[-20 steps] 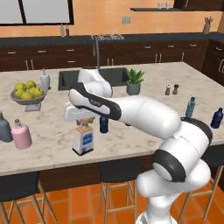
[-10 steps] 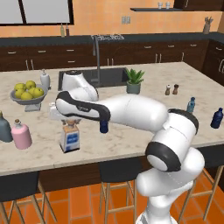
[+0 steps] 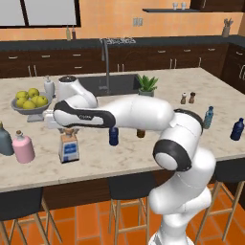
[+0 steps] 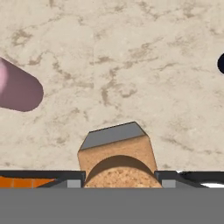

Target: Move the plastic bottles in the middle to the plastics group, and the glass bottles in the middle to the glass group.

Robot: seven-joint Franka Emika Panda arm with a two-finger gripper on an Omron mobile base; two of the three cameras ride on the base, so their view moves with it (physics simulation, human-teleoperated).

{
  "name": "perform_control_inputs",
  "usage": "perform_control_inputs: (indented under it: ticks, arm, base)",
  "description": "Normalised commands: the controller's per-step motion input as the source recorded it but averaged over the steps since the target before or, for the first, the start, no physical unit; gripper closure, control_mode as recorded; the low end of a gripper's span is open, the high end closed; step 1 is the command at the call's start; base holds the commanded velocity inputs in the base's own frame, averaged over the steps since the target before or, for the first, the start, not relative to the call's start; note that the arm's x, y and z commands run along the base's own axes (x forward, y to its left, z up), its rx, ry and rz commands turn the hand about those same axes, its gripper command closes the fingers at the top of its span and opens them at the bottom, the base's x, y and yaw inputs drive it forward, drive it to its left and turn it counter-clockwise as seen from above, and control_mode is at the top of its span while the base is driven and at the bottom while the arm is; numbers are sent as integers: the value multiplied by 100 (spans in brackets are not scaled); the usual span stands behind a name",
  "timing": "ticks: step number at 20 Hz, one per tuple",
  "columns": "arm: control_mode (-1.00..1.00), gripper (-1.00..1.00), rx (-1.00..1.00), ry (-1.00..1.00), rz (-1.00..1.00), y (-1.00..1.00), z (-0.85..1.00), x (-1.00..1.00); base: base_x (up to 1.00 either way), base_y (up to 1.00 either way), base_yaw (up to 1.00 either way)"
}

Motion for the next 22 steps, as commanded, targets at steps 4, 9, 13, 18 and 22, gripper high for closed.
perform_control_inputs:
  ticks: [4,9,13,18,22]
  arm:
    - [-100,100,2,0,0,13,-3,35]
    - [-100,100,1,-2,0,19,-16,36]
    - [-100,100,1,-5,0,28,-9,13]
    - [-100,100,0,-2,0,28,0,16]
    - [-100,100,0,0,0,13,0,25]
  base:
    - [0,0,0]
    - [0,0,0]
    - [0,0,0]
    - [0,0,0]
    - [0,0,0]
